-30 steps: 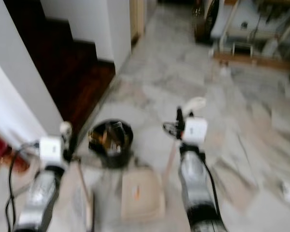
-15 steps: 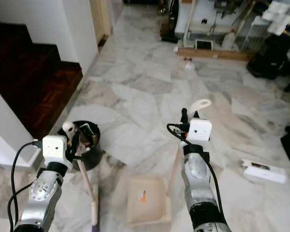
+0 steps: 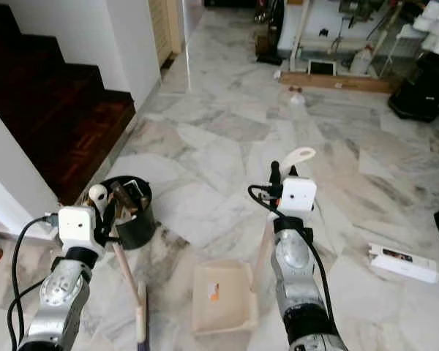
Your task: Sweep floor
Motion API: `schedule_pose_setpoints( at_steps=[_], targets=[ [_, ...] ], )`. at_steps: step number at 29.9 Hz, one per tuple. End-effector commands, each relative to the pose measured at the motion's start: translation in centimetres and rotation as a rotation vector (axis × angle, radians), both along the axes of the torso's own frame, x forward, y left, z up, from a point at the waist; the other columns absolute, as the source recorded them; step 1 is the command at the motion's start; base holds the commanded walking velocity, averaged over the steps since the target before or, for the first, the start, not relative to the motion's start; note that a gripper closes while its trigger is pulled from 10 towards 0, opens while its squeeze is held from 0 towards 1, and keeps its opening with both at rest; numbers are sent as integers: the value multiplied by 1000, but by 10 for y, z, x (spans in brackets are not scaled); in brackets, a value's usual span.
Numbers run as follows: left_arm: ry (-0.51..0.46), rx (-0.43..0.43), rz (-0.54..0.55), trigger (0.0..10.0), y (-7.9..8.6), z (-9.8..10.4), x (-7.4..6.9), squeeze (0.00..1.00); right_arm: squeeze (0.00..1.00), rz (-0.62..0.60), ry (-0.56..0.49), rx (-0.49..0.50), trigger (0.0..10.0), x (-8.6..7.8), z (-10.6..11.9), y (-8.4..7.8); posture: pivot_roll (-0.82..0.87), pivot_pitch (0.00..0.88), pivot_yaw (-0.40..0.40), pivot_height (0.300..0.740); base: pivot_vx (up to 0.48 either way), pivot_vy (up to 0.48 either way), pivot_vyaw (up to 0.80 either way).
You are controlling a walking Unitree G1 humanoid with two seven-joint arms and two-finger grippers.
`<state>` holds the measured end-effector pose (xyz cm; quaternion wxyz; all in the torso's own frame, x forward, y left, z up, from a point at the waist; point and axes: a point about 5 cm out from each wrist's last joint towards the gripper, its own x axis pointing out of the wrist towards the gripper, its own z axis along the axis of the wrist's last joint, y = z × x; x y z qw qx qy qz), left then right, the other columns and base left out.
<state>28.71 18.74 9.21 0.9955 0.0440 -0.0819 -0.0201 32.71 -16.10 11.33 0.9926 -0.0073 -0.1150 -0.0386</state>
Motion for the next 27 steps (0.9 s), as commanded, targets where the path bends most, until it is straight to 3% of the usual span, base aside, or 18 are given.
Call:
schedule_pose_setpoints(
  at_steps=[1, 9, 16, 22, 27],
  targets=[
    [-39, 21, -7, 10000, 0, 9, 2, 0, 0, 7, -52, 7, 10000, 4, 12, 3, 48, 67, -11, 740, 0, 0, 0],
    [-41, 23, -4, 10000, 1, 9, 2, 0, 0, 6, -47, 16, 10000, 5, 12, 4, 49, 69, -11, 740, 0, -233, 0],
    [-44, 22, -2, 10000, 1, 10, 2, 0, 0, 9, -45, 18, 10000, 5, 12, 4, 53, 69, -13, 740, 0, -306, -604],
    [-45, 20, 0, 10000, 1, 10, 1, 0, 0, 13, -47, 9, 10000, 5, 11, 5, 52, 67, -16, 740, 0, -279, 0],
    [-45, 18, 3, 10000, 1, 10, 1, 0, 0, 16, -46, 6, 10000, 6, 12, 6, 51, 62, -17, 740, 0, 0, 0]
  ],
)
